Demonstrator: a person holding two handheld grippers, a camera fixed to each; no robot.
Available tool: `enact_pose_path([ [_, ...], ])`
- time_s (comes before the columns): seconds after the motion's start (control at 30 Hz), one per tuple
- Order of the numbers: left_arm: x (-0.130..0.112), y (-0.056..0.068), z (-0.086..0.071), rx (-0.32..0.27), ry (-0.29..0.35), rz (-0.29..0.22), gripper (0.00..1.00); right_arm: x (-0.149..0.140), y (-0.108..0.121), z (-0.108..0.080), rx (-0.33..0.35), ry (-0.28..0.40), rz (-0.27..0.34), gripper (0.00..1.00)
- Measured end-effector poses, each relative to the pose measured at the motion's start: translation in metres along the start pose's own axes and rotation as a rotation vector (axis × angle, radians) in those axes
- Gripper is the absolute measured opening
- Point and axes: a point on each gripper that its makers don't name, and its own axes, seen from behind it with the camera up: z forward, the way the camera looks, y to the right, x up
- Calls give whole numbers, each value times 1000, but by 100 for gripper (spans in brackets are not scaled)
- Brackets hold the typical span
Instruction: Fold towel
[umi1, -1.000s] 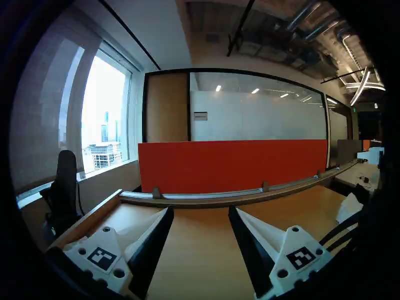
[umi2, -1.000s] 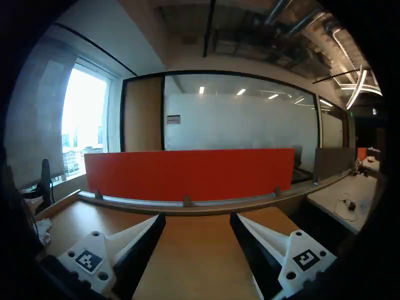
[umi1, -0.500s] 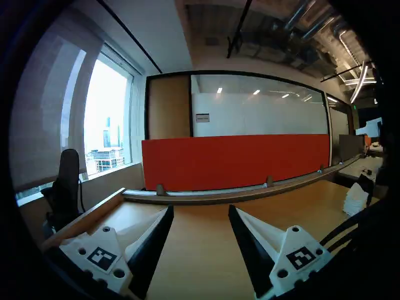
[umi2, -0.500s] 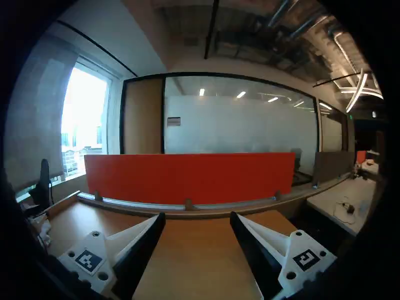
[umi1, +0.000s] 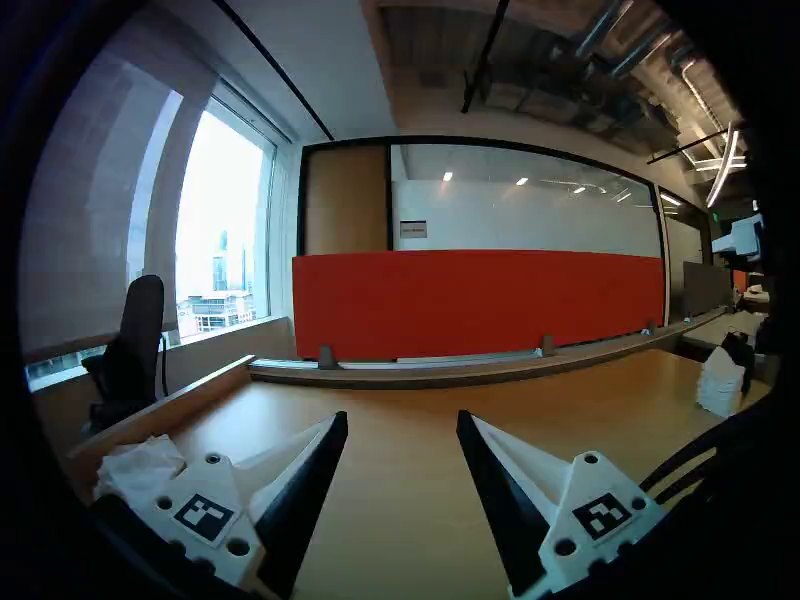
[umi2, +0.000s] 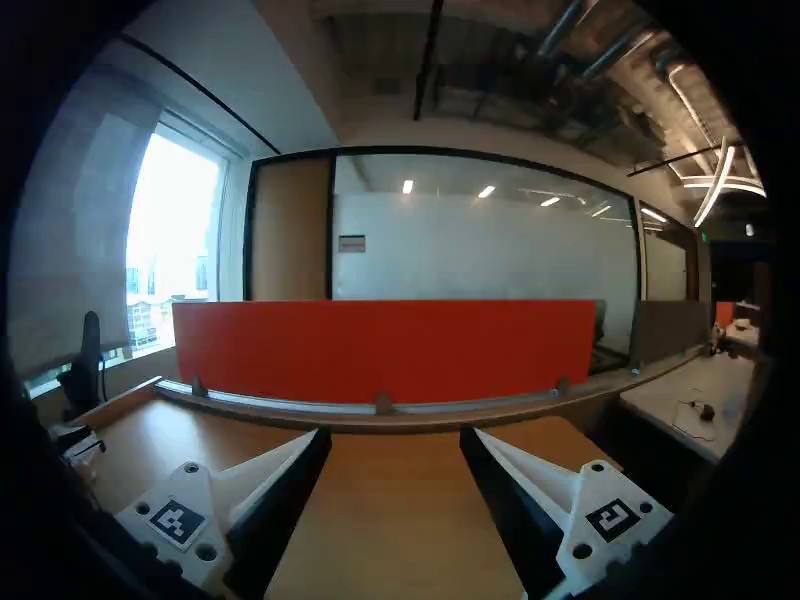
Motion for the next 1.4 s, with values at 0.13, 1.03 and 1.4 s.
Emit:
enact_pose_path([
  [0.13, -16, 2, -1, -1, 5, 2, 80, -11, 0, 0, 1, 8, -2, 100],
  [1.03, -75, -5, 0, 14, 1, -24, 80, -54, -1, -10, -1, 6, -13, 100],
  [1.4, -73, -4, -2, 20, 16, -21, 80, -53, -3, -8, 4, 9, -14, 100],
])
